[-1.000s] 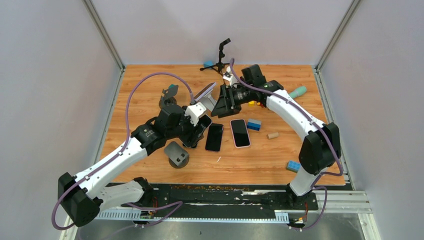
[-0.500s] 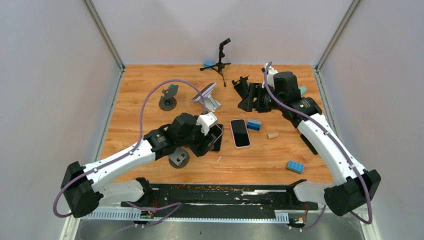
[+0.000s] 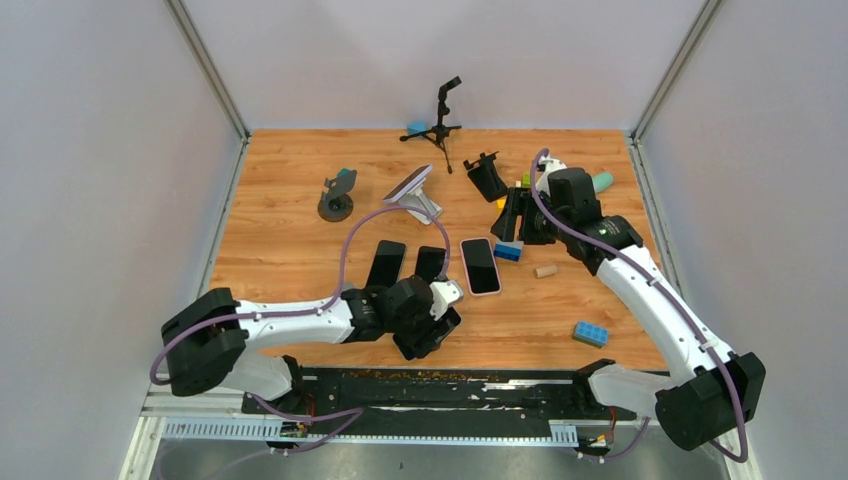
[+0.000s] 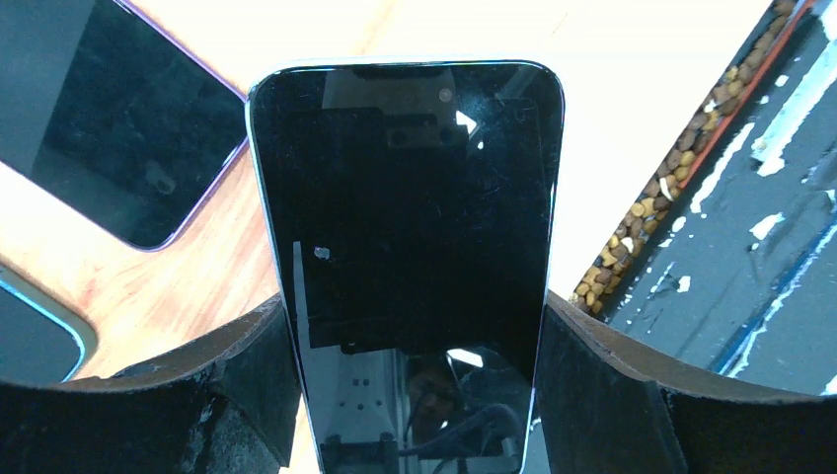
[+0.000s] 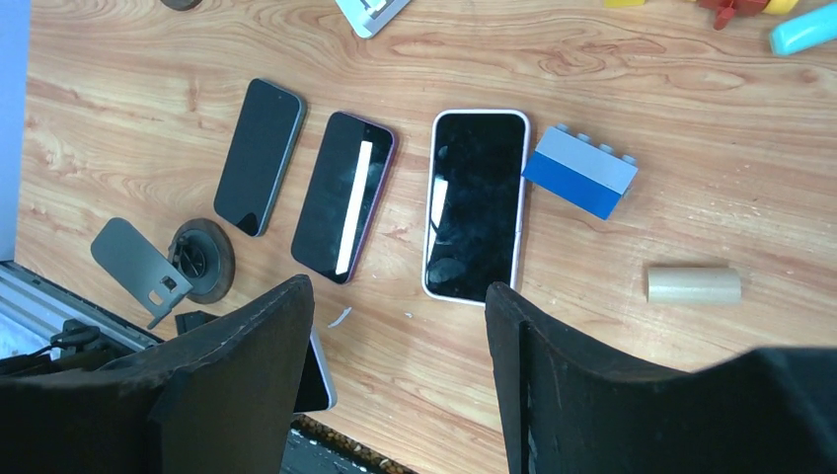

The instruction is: Remove the phone from the phone stand

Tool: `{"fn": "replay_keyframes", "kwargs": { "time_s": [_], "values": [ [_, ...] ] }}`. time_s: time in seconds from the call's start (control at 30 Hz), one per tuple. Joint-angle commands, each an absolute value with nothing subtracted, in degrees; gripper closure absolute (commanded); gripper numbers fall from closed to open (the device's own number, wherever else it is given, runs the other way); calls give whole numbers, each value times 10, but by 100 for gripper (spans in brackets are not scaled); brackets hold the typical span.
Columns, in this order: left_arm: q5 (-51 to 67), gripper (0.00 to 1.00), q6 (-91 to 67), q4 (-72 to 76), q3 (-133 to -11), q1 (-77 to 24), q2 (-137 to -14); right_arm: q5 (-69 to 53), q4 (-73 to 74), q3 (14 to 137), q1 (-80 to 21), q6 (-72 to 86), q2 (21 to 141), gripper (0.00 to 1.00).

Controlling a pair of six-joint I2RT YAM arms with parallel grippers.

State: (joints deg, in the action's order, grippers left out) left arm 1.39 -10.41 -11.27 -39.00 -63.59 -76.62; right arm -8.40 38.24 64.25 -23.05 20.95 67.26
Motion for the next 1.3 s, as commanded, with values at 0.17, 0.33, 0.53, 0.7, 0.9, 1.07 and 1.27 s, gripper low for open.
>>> {"fn": "replay_keyframes", "kwargs": {
  "time_s": [0.17, 0.33, 0.53, 0.7, 0.9, 1.07, 1.27],
  "values": [
    [4, 86, -116, -7, -389, -643, -838, -69, 346, 620, -227, 218, 657, 35],
    [4, 74, -99, -10, -403, -647, -878, -61, 345, 616, -226, 216, 657, 34],
    [2, 49, -91, -13, -402, -650, -907, -60, 345, 612, -225, 214, 661, 33],
    [2, 34, -88, -16, -398, -651, -908, -56, 346, 612, -223, 213, 662, 33],
    [-24, 23, -82, -26, -399, -654, -904, -60, 345, 614, -222, 212, 666, 33],
    [-34, 14, -82, -30, -397, -656, -894, -62, 345, 617, -220, 211, 666, 32],
    [-39, 8, -83, -36, -399, -656, -886, -64, 345, 620, -219, 210, 663, 32]
  ]
}}
